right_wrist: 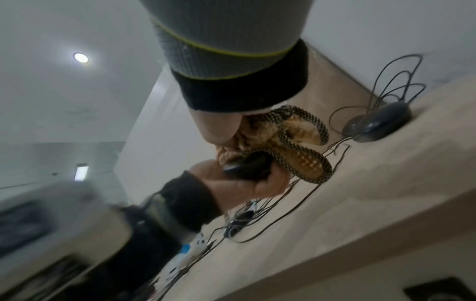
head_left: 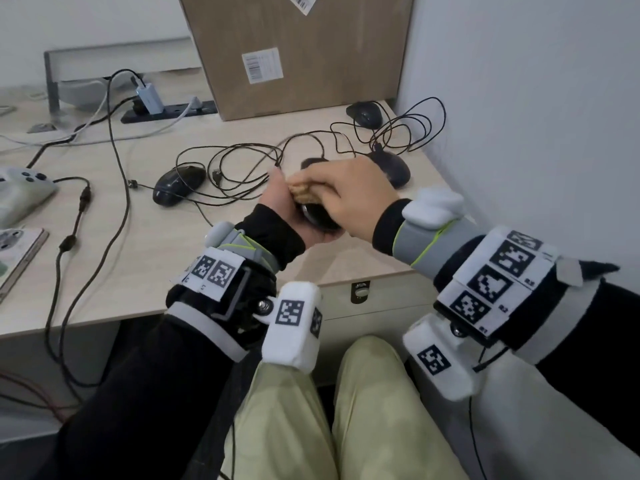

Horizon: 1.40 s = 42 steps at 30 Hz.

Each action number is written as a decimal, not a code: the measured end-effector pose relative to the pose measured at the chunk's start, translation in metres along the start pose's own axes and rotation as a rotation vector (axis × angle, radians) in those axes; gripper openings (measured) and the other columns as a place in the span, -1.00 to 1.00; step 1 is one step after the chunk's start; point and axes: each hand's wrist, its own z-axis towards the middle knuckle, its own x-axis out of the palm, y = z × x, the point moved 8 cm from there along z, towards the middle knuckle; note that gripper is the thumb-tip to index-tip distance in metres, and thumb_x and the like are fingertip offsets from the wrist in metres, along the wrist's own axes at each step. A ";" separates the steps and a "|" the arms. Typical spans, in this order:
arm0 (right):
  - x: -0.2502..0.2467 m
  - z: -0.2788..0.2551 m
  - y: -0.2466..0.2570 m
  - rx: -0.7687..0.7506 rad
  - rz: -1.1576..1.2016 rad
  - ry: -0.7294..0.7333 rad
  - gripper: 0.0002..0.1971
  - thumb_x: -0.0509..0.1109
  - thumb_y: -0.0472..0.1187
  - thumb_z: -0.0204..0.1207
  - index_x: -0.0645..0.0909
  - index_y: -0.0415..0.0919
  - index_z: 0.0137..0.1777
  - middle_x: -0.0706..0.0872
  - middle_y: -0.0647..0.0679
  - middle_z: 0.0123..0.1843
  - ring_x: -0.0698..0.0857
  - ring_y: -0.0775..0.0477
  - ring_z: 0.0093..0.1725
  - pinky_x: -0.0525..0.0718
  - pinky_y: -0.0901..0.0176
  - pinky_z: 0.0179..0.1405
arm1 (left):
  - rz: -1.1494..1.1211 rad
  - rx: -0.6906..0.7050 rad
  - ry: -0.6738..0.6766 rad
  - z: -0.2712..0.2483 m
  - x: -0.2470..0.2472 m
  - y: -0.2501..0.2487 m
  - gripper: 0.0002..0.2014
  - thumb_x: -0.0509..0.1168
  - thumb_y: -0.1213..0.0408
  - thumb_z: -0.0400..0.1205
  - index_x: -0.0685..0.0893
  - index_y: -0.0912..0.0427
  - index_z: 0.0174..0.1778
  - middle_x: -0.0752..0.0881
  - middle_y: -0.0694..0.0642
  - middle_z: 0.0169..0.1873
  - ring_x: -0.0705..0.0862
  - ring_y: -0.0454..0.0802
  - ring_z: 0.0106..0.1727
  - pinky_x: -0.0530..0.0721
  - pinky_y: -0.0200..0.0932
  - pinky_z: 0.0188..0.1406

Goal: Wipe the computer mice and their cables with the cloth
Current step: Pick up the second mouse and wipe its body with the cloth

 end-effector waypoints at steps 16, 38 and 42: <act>-0.026 0.011 -0.034 0.147 -0.079 -0.130 -0.65 0.13 -0.18 0.42 0.70 -0.15 0.06 0.80 -0.16 -0.01 0.70 -0.30 0.05 0.60 -0.10 0.03 | 0.020 0.001 0.097 0.003 0.002 0.002 -0.45 -0.09 -0.27 0.67 0.63 0.08 -0.01 0.73 0.16 -0.13 0.64 0.12 -0.06 0.60 0.03 -0.11; -0.026 -0.017 0.003 0.010 -0.016 -0.209 -0.54 0.02 -0.11 0.46 0.71 -0.13 0.15 0.79 -0.12 0.11 0.72 -0.23 0.11 0.65 -0.14 0.08 | 0.214 0.072 0.085 -0.001 0.006 -0.006 -0.56 0.07 -0.21 0.64 0.62 0.09 -0.10 0.69 0.10 -0.27 0.64 0.06 -0.19 0.59 -0.11 -0.09; -0.034 -0.014 -0.027 0.188 0.007 -0.200 -0.45 -0.08 0.05 0.40 0.69 -0.06 0.12 0.78 -0.09 0.05 0.69 -0.21 0.10 0.60 -0.02 0.09 | 0.283 0.059 0.088 -0.002 0.003 -0.002 -0.77 0.15 0.02 0.65 0.57 0.09 -0.02 0.65 0.08 -0.21 0.61 0.02 -0.13 0.54 -0.09 -0.02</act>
